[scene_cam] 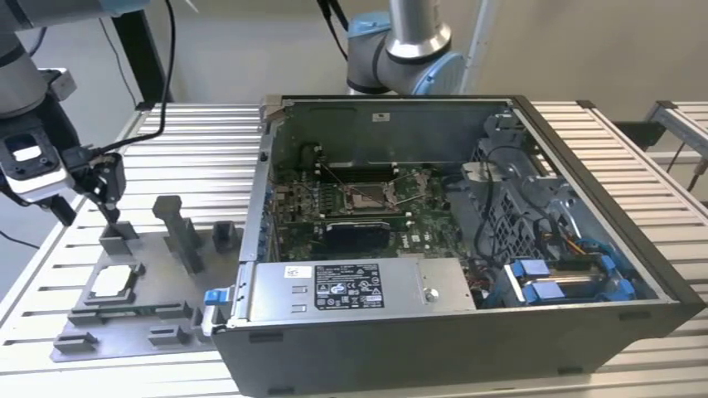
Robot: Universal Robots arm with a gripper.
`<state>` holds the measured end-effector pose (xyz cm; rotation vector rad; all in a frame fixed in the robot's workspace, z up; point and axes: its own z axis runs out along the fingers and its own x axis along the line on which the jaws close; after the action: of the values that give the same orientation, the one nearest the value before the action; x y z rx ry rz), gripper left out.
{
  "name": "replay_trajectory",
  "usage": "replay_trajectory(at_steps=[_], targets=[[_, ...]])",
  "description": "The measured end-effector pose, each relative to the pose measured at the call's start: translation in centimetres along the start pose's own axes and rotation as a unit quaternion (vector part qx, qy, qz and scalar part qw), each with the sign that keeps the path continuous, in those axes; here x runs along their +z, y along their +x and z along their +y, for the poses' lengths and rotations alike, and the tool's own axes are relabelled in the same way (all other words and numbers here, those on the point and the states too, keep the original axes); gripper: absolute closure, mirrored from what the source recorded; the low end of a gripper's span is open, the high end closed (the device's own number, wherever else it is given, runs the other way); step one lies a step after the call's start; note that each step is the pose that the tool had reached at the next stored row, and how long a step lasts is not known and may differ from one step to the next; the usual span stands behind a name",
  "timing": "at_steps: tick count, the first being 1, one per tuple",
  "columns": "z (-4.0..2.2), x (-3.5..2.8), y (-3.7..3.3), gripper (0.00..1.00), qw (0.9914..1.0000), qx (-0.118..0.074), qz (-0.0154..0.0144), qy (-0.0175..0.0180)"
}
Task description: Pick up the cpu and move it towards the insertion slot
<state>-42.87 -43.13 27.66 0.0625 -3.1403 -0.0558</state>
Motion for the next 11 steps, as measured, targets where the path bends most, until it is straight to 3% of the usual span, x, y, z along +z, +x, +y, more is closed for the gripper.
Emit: replay_trajectory(at_steps=[11], targets=[[-0.08, 1.98, -0.21, 1.0, 1.0, 0.0, 0.0006, 0.0001]])
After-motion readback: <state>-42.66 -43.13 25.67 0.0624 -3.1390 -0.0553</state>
